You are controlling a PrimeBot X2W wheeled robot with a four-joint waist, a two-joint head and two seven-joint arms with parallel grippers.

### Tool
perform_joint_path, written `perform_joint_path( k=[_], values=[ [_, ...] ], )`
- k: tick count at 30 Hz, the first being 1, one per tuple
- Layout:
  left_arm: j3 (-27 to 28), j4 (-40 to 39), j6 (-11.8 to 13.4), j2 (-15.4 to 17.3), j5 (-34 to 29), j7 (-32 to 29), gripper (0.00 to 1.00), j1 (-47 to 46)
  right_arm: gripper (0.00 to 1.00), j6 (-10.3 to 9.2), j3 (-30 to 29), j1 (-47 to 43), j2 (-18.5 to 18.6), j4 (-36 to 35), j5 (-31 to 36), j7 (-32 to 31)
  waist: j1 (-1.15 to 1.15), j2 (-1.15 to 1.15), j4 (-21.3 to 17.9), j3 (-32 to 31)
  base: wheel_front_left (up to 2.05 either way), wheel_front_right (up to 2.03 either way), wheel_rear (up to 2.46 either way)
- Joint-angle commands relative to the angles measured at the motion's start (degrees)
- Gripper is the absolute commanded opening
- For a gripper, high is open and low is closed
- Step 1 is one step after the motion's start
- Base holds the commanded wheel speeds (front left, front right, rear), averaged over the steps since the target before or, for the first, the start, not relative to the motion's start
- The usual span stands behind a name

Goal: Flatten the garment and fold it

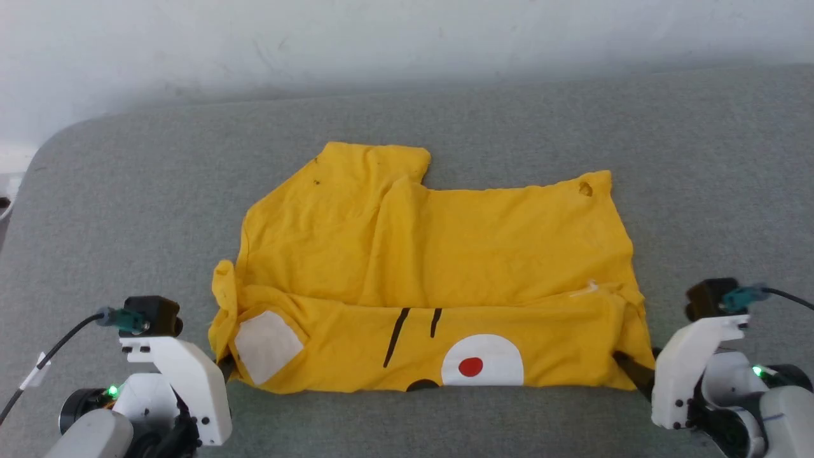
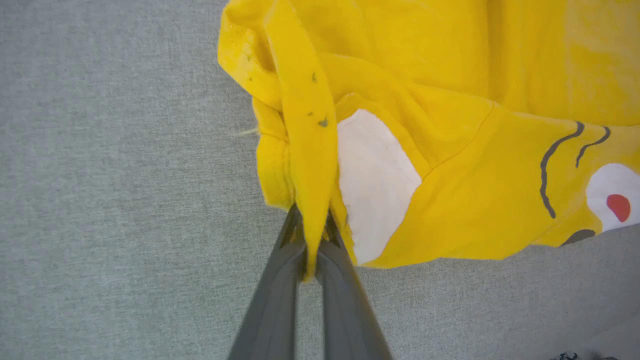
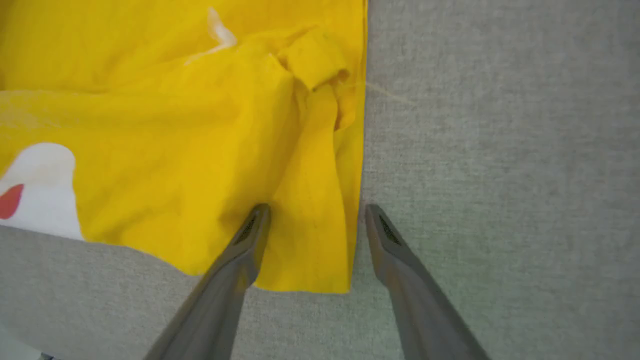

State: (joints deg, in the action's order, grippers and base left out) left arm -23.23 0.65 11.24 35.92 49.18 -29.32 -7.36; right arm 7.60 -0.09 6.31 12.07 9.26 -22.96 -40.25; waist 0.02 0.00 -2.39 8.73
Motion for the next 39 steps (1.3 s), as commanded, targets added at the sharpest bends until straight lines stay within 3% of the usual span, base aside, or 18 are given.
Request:
perform_joint_path(
  k=[1,4,5,6,7,14,21,33,39],
  values=[
    [-0.2,-0.9,0.6,0.1,-0.6,-0.2,0.0,0.3,1.0,-0.11,1.1,2.1,-0.2,3.9,-0.9,-1.0,-0.02,0.0,0.8,0.6,0.0,0.0,0.0],
    [-0.4,-1.3,0.8,0.1,-0.7,-0.3,0.0,0.3,1.0,-0.11,2.2,3.0,-0.3,8.0,-1.6,-3.3,-0.02,0.0,1.2,0.8,0.0,0.0,0.0],
    [-0.5,-1.4,0.9,0.0,-0.6,-0.4,0.0,0.3,0.89,-0.11,2.6,3.3,-0.4,9.5,-2.1,-4.2,-0.02,0.0,1.3,0.9,0.0,0.0,0.0],
    [-0.5,-1.5,1.0,-0.1,-0.5,-0.4,0.0,0.4,0.41,-0.11,2.9,3.6,-0.7,10.8,-2.8,-5.2,-0.02,0.0,1.4,0.9,0.0,0.0,0.0],
    [-0.6,-1.5,1.1,-0.2,-0.5,-0.5,0.0,0.6,0.0,-0.11,3.2,3.7,-0.8,12.1,-3.5,-6.3,-0.02,0.0,1.4,0.9,0.0,0.0,0.0],
    [-0.8,-1.7,1.6,0.0,-0.4,-0.6,0.0,1.6,0.0,-0.11,4.8,5.5,1.3,12.4,-5.1,-3.8,-0.02,0.0,1.4,-1.1,0.0,0.0,0.0],
    [-0.8,-3.5,2.5,1.1,-0.5,-0.8,0.0,3.7,0.0,-0.11,6.3,4.9,4.4,6.9,-4.4,1.7,-0.02,0.0,1.3,-6.2,0.0,0.0,0.0],
    [2.5,-13.1,9.5,5.8,-0.3,-0.3,0.0,15.7,0.0,-0.11,4.9,-5.9,5.8,-5.5,-2.8,3.8,-0.02,0.0,1.4,-11.2,0.0,0.0,0.0],
    [2.9,-12.3,10.6,4.1,2.1,0.5,0.0,20.3,0.0,-0.11,2.5,-11.9,3.0,-4.8,-1.9,4.7,-0.02,0.0,1.6,-10.7,0.0,0.0,0.0]
  ],
)
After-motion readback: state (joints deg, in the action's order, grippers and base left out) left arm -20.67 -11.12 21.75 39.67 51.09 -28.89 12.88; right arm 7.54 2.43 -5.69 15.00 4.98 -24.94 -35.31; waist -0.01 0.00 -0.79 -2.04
